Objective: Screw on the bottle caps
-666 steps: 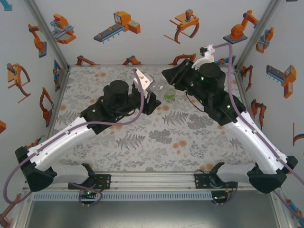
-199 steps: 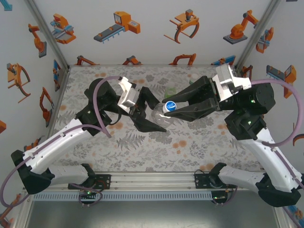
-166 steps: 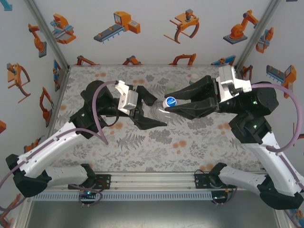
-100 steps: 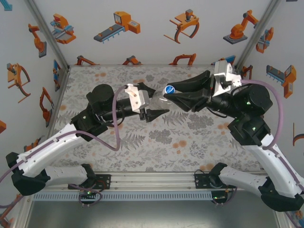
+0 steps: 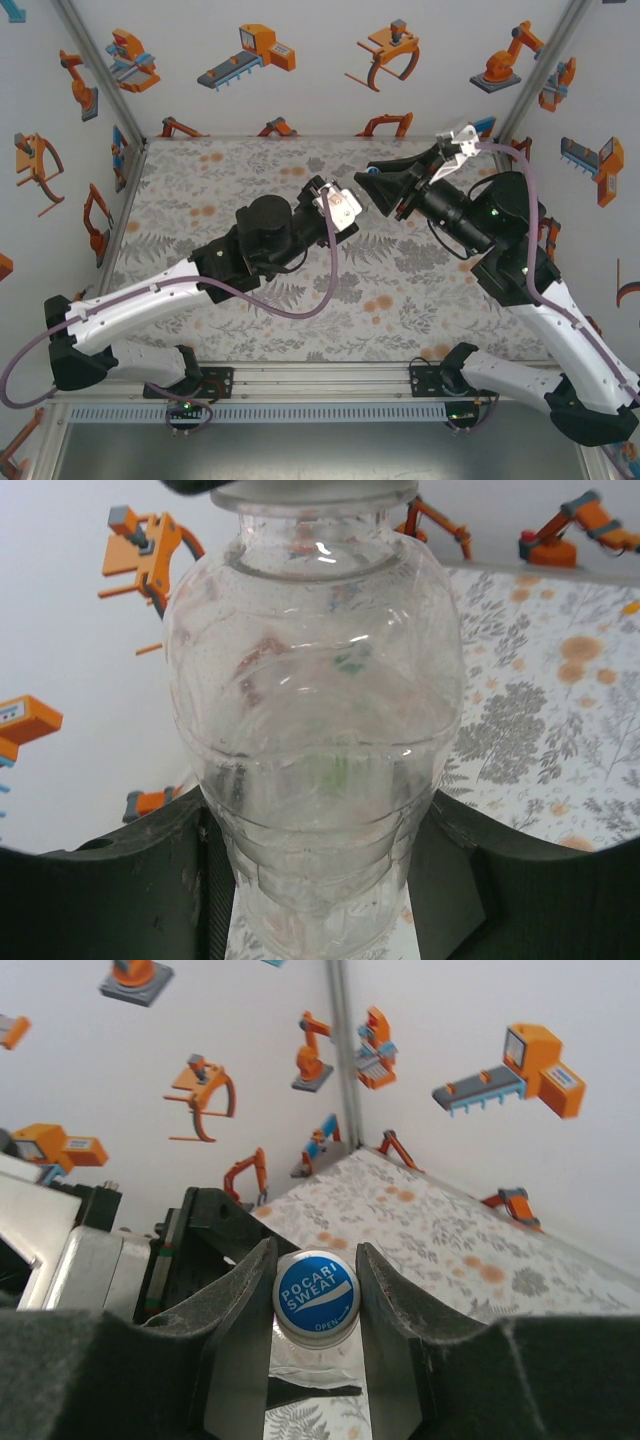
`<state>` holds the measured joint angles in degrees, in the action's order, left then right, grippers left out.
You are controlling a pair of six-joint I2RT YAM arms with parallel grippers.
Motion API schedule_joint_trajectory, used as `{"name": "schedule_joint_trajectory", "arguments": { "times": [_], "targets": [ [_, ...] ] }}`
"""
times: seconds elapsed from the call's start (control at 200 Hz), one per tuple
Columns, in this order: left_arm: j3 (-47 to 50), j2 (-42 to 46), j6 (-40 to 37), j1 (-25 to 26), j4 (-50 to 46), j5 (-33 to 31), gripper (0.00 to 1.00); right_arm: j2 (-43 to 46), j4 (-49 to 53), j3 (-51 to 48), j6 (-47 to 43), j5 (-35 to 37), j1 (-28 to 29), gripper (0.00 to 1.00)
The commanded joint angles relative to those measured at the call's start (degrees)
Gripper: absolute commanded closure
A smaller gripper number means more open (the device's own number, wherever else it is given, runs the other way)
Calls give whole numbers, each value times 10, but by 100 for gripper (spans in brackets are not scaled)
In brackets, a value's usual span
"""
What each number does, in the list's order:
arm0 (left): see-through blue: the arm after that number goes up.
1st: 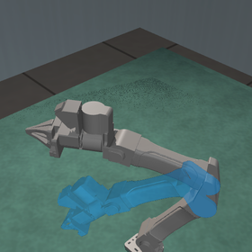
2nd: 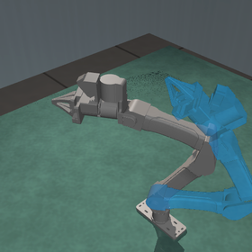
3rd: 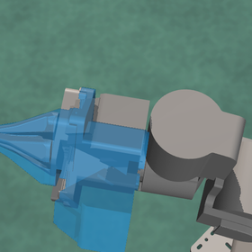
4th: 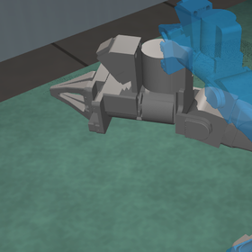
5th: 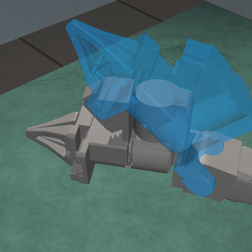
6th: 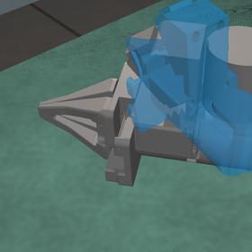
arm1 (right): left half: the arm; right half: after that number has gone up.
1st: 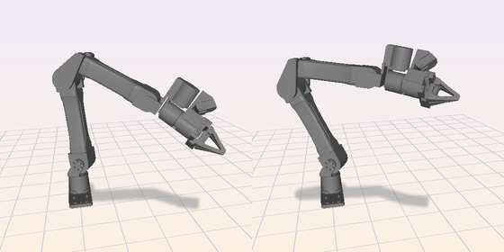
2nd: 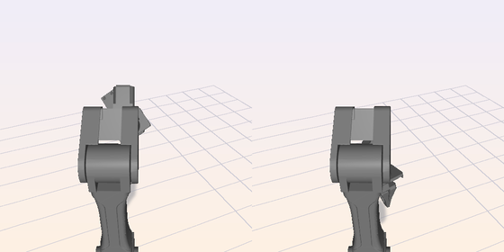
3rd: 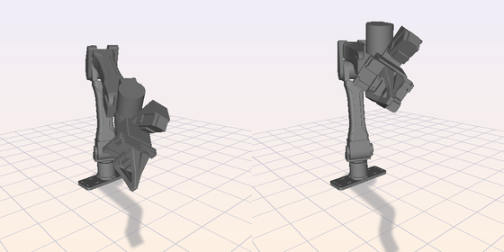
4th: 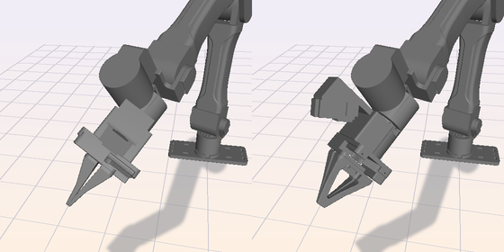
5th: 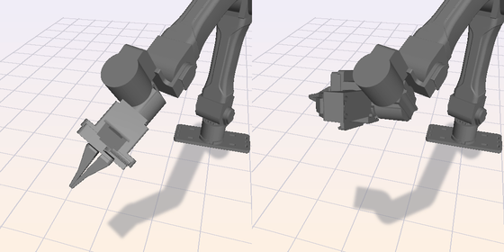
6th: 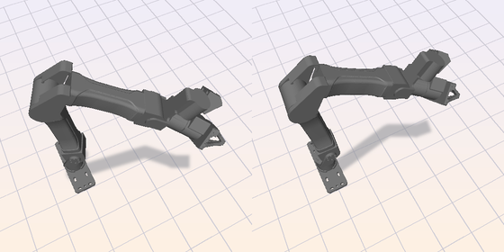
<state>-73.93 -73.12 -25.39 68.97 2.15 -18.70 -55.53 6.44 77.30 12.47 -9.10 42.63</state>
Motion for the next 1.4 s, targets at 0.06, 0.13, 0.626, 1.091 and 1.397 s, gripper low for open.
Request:
{"name": "schedule_joint_trajectory", "arguments": {
  "times": [0.06,0.13,0.626,1.091,1.397],
  "targets": [
    [-18,2,-24,17,1,21,100,-9,4,-14,14,30,2,100],
    [-14,5,-24,16,-9,31,100,-8,16,-10,18,32,2,96],
    [6,33,39,-12,-22,82,66,-6,3,-34,83,32,2,93],
    [37,74,81,-35,-56,87,9,-80,2,-29,2,88,-18,100],
    [50,127,161,-64,-151,41,7,-256,-115,-28,-62,43,-67,100]
  ]
}}
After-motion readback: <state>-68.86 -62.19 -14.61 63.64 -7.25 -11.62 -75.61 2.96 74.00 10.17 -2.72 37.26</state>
